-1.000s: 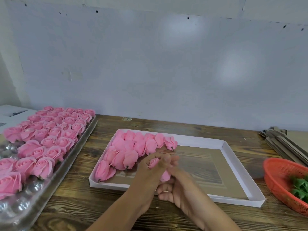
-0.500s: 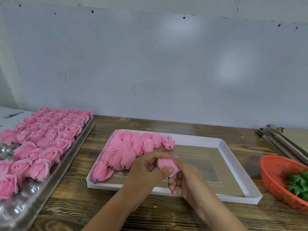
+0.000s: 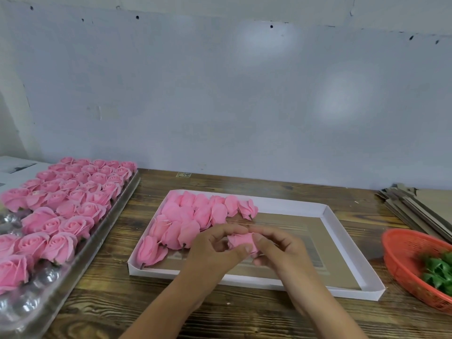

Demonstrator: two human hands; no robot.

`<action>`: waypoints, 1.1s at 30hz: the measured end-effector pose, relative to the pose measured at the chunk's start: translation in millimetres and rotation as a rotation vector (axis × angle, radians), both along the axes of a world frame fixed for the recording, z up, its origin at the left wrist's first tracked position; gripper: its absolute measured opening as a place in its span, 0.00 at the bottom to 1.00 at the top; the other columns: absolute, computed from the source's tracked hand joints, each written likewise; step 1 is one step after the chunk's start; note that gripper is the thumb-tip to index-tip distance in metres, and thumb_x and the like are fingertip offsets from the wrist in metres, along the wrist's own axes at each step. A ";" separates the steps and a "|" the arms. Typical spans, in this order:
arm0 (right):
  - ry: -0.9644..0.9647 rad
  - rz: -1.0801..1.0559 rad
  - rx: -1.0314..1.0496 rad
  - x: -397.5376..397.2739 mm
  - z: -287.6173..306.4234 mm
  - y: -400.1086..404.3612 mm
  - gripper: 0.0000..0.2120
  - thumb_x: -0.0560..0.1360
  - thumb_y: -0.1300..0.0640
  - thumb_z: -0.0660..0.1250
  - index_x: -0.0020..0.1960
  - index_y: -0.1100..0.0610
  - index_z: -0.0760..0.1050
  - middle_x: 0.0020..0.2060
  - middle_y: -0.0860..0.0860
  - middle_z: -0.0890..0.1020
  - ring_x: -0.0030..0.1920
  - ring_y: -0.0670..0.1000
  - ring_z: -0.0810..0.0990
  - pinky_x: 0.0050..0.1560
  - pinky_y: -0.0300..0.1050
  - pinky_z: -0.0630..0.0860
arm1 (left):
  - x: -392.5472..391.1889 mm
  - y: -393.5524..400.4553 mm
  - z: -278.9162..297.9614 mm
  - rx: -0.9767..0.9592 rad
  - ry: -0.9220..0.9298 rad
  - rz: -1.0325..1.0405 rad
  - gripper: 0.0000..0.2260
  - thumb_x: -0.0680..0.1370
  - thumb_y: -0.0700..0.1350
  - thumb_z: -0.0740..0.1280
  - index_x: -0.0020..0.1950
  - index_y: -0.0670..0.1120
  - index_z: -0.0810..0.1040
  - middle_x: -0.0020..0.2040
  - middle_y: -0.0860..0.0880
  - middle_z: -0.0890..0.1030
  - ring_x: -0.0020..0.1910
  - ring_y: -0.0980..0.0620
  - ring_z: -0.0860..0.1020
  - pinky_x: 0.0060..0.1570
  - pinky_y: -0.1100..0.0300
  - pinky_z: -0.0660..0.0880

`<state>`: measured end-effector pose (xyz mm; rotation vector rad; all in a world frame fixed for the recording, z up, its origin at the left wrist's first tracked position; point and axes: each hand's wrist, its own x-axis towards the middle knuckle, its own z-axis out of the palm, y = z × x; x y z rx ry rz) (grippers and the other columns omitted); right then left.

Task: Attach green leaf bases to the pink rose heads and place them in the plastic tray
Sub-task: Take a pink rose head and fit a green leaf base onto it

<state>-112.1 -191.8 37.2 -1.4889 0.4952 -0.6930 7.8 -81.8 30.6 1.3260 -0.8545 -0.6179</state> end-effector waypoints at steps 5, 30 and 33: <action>0.002 -0.005 -0.023 0.5 -1.1 -1.4 0.10 0.78 0.63 0.66 0.50 0.53 0.85 0.40 0.54 0.85 0.37 0.48 0.80 0.37 0.40 0.78 | -1.5 -0.6 -1.1 0.015 -0.046 0.032 0.13 0.75 0.42 0.76 0.50 0.61 0.85 0.50 0.57 0.86 0.50 0.58 0.84 0.47 0.67 0.78; -0.052 0.079 -0.204 1.0 -5.8 -4.6 0.15 0.75 0.68 0.69 0.55 0.50 0.84 0.51 0.51 0.86 0.55 0.52 0.84 0.58 0.53 0.79 | -1.3 -2.6 -0.3 -0.040 0.039 -0.024 0.09 0.79 0.44 0.70 0.52 0.57 0.86 0.53 0.51 0.87 0.55 0.52 0.84 0.51 0.57 0.82; -0.058 0.016 -0.195 2.8 -7.1 -5.3 0.13 0.75 0.66 0.70 0.53 0.50 0.85 0.49 0.51 0.87 0.52 0.53 0.84 0.59 0.58 0.79 | -2.6 -2.1 0.9 -0.030 -0.046 -0.024 0.11 0.75 0.47 0.75 0.51 0.65 0.84 0.53 0.59 0.85 0.54 0.58 0.83 0.49 0.66 0.80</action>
